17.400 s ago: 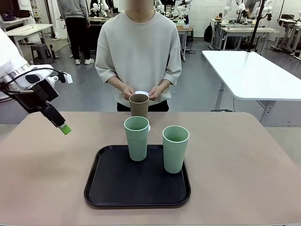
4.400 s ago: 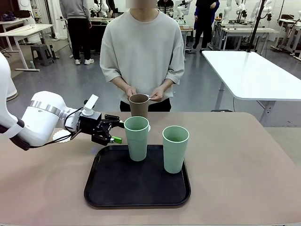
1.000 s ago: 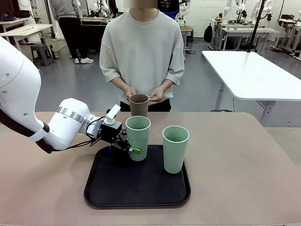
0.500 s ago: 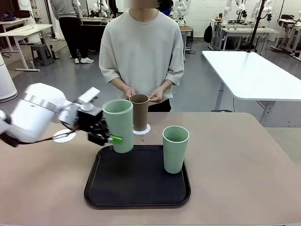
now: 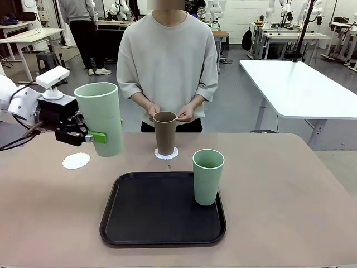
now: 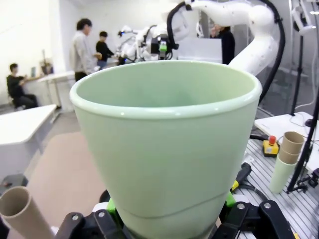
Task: Place coasters on the table and set cups on them.
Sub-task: Take one Reusable plastic cup from the Flat Tray and place it on a coaster set by the human.
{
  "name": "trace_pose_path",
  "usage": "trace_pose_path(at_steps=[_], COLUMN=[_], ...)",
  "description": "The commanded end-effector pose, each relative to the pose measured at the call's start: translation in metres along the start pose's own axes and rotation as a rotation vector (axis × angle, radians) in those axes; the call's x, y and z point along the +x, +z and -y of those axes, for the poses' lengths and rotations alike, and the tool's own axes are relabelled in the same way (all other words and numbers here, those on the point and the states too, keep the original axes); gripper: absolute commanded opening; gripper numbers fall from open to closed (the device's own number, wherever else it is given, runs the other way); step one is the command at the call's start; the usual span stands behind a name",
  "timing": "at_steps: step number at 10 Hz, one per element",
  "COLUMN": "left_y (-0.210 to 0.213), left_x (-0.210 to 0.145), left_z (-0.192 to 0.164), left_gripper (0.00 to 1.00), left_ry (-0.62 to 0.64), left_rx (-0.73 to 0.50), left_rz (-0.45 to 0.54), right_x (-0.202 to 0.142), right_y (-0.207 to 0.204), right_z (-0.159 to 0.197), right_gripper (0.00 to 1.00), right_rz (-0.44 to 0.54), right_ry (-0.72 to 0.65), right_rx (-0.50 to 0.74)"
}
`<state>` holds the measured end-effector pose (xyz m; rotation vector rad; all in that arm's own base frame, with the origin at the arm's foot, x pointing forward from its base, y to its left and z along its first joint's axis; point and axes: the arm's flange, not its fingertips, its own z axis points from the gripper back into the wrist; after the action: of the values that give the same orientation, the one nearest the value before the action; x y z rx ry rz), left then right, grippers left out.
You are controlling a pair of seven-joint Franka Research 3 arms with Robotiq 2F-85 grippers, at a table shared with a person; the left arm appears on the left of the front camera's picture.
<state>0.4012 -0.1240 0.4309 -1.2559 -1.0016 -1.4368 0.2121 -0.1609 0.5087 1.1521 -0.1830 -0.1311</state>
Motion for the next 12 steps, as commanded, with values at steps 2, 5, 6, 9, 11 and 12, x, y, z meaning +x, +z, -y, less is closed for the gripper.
trace_pose_path(at_steps=[2, 5, 6, 9, 11, 12], left_y=[-0.01, -0.01, -0.009, 0.066, 0.113, 0.135], left_x=[-0.003, -0.003, -0.003, -0.016, -0.026, -0.031], left_z=[0.0, 0.0, 0.0, -0.053, -0.064, -0.066], left_gripper=[0.27, 0.27, 0.83, 0.83, 0.83, 0.83], left_ry=[-0.01, -0.01, 0.004, -0.049, -0.048, -0.022], left_rx=[-0.027, -0.027, -0.022, 0.131, 0.155, 0.187], left_rz=[0.001, 0.001, -0.004, -0.081, -0.105, -0.098], right_x=[0.0, 0.0, 0.0, 0.0, 0.0, 0.0], right_y=[0.0, 0.0, 0.0, 0.0, 0.0, 0.0], right_z=[-0.001, -0.001, -0.001, -0.001, -0.001, -0.001], right_gripper=[1.0, 1.0, 1.0, 1.0, 1.0, 1.0], right_rz=[0.005, 0.005, 0.005, 0.005, 0.005, 0.005], right_ry=[0.006, 0.006, 0.006, 0.006, 0.006, 0.006], right_rx=[0.018, 0.018, 0.018, 0.018, 0.018, 0.018])
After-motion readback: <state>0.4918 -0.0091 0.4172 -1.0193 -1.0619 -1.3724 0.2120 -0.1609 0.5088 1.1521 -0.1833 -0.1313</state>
